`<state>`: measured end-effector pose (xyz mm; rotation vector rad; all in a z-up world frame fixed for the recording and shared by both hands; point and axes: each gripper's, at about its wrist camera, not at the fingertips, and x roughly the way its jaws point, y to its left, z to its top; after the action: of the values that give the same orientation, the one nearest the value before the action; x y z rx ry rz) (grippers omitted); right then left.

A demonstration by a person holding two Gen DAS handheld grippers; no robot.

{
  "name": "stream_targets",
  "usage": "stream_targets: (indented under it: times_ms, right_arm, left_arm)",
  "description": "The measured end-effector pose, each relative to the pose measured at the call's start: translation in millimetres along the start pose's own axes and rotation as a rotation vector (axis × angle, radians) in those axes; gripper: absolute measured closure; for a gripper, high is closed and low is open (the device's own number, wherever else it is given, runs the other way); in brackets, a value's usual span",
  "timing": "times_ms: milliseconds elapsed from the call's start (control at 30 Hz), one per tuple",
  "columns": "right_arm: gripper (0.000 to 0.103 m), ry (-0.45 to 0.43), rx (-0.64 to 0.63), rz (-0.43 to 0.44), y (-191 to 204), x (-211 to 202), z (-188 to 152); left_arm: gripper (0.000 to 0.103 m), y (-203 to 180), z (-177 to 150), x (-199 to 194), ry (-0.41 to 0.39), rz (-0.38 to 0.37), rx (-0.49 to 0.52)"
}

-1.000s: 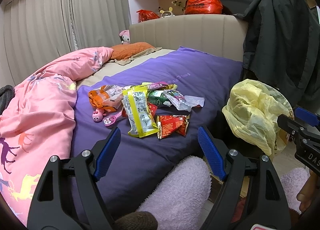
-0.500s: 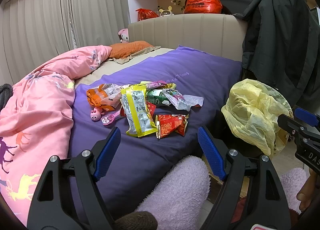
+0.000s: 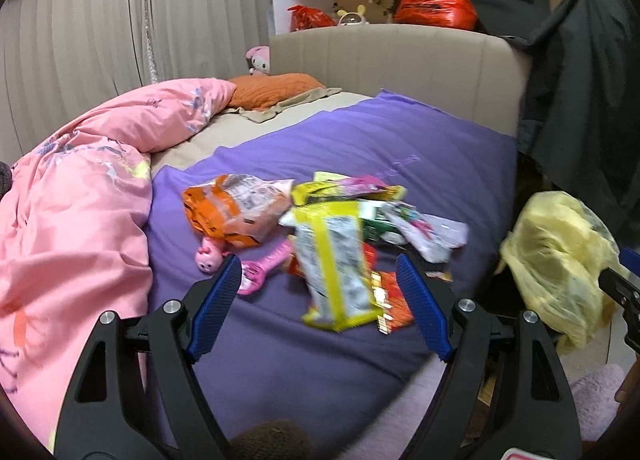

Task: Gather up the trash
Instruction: 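Grasp the red chip bag with the right tool while the left tool grasps the yellow wrapper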

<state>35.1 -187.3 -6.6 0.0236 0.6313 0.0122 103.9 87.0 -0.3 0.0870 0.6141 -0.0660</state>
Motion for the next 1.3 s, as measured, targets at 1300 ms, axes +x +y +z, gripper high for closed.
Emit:
stream_targets:
  times_ms: [1300]
  right_arm:
    - [0.07,0.192,-0.125,0.277,112,162,-1]
  left_arm:
    - [0.024,61,-23,93,0.177,-0.346,-0.128]
